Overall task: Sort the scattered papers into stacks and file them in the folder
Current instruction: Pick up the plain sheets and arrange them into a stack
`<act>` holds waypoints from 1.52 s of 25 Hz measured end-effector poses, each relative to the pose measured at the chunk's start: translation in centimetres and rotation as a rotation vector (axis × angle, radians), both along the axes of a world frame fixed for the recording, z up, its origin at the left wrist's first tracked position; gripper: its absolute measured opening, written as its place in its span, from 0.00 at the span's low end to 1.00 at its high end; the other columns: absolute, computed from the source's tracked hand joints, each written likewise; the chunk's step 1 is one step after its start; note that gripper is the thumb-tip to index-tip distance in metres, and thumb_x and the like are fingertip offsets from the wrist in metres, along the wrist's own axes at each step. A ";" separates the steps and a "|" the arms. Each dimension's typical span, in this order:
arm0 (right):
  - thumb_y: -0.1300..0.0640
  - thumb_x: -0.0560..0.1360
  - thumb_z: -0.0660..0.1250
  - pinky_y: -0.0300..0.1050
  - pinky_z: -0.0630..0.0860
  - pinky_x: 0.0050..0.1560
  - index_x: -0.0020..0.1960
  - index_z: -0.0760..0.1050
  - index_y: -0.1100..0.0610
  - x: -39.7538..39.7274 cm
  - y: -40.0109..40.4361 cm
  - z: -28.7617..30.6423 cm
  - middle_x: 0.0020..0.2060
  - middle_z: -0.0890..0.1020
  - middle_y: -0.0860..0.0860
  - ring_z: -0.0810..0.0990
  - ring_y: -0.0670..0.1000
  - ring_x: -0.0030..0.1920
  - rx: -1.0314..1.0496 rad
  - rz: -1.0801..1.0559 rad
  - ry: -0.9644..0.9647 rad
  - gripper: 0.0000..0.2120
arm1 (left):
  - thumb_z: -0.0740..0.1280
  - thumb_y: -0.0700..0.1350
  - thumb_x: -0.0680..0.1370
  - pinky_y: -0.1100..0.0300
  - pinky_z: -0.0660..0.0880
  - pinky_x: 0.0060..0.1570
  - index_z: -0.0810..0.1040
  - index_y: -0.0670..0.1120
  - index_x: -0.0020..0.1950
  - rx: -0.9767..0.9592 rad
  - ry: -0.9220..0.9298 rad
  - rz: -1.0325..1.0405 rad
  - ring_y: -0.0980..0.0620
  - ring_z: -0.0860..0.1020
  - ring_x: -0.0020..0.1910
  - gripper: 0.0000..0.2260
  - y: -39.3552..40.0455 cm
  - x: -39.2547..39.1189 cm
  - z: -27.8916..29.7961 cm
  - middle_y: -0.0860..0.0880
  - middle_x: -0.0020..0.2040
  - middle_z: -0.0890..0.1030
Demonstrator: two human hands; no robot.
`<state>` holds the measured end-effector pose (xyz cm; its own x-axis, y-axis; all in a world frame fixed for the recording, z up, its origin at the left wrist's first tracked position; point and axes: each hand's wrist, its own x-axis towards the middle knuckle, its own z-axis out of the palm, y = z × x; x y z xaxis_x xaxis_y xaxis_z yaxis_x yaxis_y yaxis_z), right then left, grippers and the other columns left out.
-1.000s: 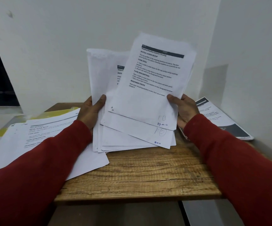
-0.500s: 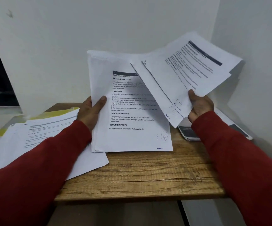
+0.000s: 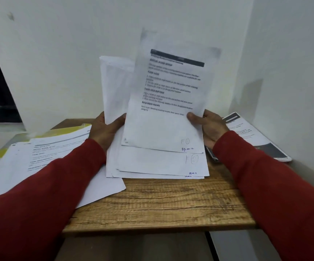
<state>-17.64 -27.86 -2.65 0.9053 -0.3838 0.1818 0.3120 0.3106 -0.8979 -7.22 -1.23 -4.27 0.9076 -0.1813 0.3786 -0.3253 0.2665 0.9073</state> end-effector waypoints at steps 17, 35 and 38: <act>0.69 0.77 0.68 0.55 0.83 0.51 0.57 0.76 0.60 -0.8 -3.2 1.1 0.56 0.83 0.59 0.84 0.56 0.51 0.181 -0.391 -0.183 0.11 | 0.74 0.45 0.75 0.52 0.82 0.45 0.80 0.47 0.56 -0.044 0.052 -0.040 0.47 0.85 0.46 0.10 -0.2 0.0 0.0 0.46 0.51 0.86; 0.70 0.73 0.71 0.52 0.83 0.45 0.60 0.75 0.64 0.5 -0.4 -0.6 0.53 0.84 0.61 0.86 0.58 0.47 0.017 -0.053 -0.010 0.16 | 0.73 0.43 0.76 0.61 0.80 0.48 0.81 0.49 0.54 0.056 -0.011 0.045 0.55 0.83 0.45 0.08 -0.2 0.0 0.3 0.54 0.47 0.85; 0.71 0.72 0.72 0.54 0.83 0.46 0.58 0.76 0.63 0.4 -0.1 -0.5 0.51 0.85 0.61 0.85 0.59 0.46 -0.031 -0.088 0.001 0.16 | 0.75 0.48 0.74 0.59 0.80 0.51 0.80 0.47 0.60 0.078 -0.033 0.057 0.54 0.84 0.50 0.16 0.0 0.0 0.1 0.52 0.52 0.85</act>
